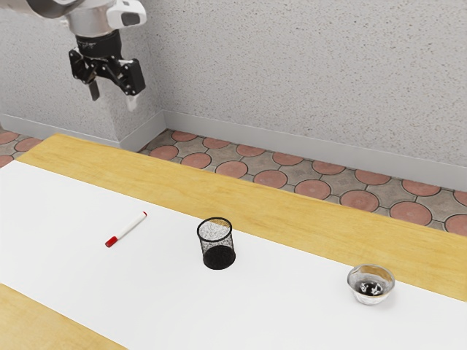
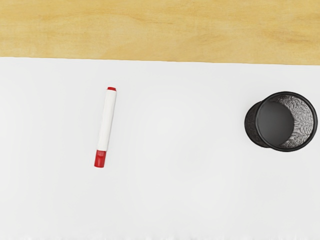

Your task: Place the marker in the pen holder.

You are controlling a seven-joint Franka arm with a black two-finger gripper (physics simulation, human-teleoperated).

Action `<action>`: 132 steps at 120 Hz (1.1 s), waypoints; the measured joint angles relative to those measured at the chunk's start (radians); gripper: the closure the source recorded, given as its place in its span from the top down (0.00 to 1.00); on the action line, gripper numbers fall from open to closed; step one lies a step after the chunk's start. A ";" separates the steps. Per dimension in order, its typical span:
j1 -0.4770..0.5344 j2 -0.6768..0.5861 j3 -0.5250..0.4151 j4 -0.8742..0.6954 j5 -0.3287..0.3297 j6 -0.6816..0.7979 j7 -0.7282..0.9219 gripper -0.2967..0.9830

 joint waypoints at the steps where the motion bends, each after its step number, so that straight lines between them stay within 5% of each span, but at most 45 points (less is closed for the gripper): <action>1: -0.002 -0.001 0.000 0.000 0.002 -0.001 -0.003 0.77; 20: -0.013 -0.032 0.002 -0.032 0.026 -0.018 -0.046 0.77; 37: 0.099 -0.036 0.004 -0.215 0.032 0.016 -0.071 0.77; 68: 0.112 0.120 0.008 -0.446 0.031 0.147 -0.053 0.77; 106: 0.208 0.448 0.008 -0.270 0.038 0.379 0.087 0.77; 132: 0.232 0.556 0.009 -0.187 0.036 0.446 0.181 0.77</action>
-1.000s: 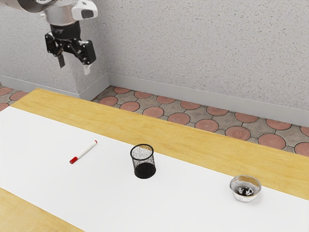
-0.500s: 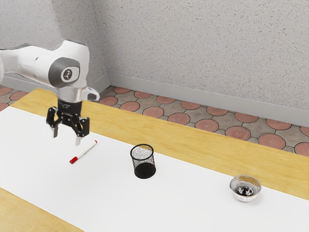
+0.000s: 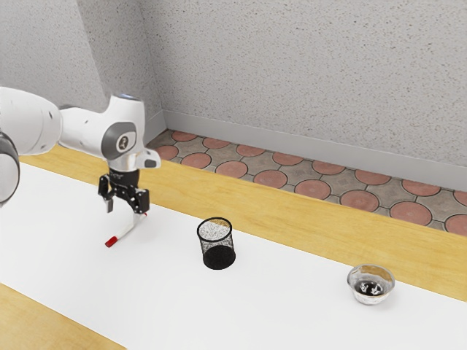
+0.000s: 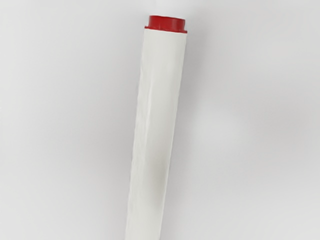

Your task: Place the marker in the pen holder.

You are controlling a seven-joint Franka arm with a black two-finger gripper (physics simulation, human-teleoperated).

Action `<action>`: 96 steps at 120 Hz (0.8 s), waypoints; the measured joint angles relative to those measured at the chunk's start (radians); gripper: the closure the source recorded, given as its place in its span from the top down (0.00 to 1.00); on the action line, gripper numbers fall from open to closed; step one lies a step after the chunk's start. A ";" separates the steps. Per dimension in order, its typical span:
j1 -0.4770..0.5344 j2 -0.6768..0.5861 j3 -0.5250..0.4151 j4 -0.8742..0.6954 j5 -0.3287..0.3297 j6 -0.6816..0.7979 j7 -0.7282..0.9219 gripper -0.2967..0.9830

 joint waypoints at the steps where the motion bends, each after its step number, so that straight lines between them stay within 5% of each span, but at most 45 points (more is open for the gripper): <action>1: 0.001 0.004 0.000 0.004 0.000 0.002 0.003 0.77; 61: 0.010 0.101 0.000 0.059 -0.024 0.042 0.127 0.75; 96: 0.009 0.102 -0.001 0.066 -0.025 0.045 0.162 0.35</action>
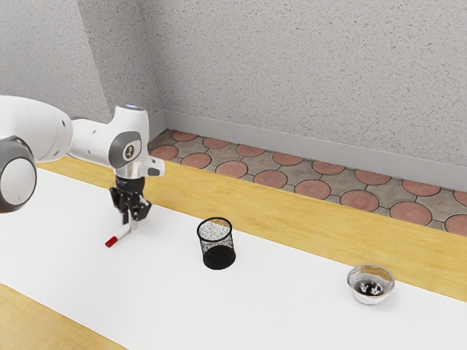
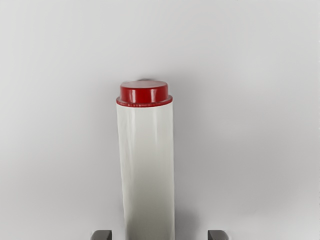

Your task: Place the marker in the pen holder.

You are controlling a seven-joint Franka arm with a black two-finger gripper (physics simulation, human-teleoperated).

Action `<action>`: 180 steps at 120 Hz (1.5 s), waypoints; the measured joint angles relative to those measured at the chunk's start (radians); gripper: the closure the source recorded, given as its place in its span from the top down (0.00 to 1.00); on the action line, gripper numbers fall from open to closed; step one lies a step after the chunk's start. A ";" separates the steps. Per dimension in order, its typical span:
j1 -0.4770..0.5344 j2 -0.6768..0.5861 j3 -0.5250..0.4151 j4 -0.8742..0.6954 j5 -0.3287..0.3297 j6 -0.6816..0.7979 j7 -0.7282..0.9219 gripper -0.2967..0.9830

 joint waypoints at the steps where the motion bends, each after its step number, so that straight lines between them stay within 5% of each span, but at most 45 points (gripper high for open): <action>1: 0.000 0.000 0.000 0.000 0.000 0.000 0.001 0.34; 51: 0.000 -0.004 -0.001 -0.004 -0.022 0.011 0.022 0.17; 73: -0.027 -0.116 -0.029 -0.023 -0.009 0.048 -0.002 0.15; 119: -0.141 -0.621 -0.194 -0.548 0.026 0.624 -0.084 0.15; 151: -0.122 -0.697 -0.302 -0.670 0.015 0.843 -0.195 0.15; 180: -0.108 -0.589 -0.309 -0.673 0.011 0.928 -0.266 0.15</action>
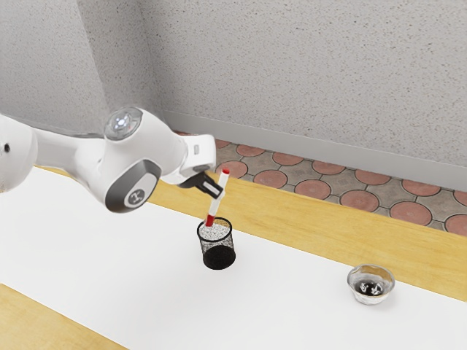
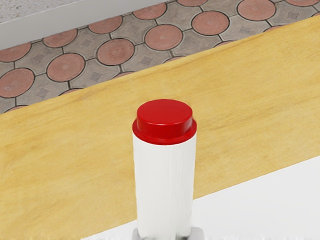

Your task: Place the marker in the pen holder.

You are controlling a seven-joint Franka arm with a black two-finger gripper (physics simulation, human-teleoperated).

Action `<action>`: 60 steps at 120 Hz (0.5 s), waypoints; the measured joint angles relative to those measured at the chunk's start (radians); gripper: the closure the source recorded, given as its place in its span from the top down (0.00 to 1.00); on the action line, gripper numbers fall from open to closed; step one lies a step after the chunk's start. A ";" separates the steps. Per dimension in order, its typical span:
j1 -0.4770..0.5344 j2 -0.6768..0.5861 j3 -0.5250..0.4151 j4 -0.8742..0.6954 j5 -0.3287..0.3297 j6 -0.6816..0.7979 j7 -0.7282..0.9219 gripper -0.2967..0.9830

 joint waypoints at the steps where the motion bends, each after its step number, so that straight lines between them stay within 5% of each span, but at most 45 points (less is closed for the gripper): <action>1: -0.004 0.004 0.004 0.000 0.000 0.002 -0.002 0.15; 33: -0.006 0.056 0.008 0.002 -0.001 0.037 -0.049 0.16; 60: -0.001 0.043 0.010 0.006 -0.001 0.022 -0.072 0.52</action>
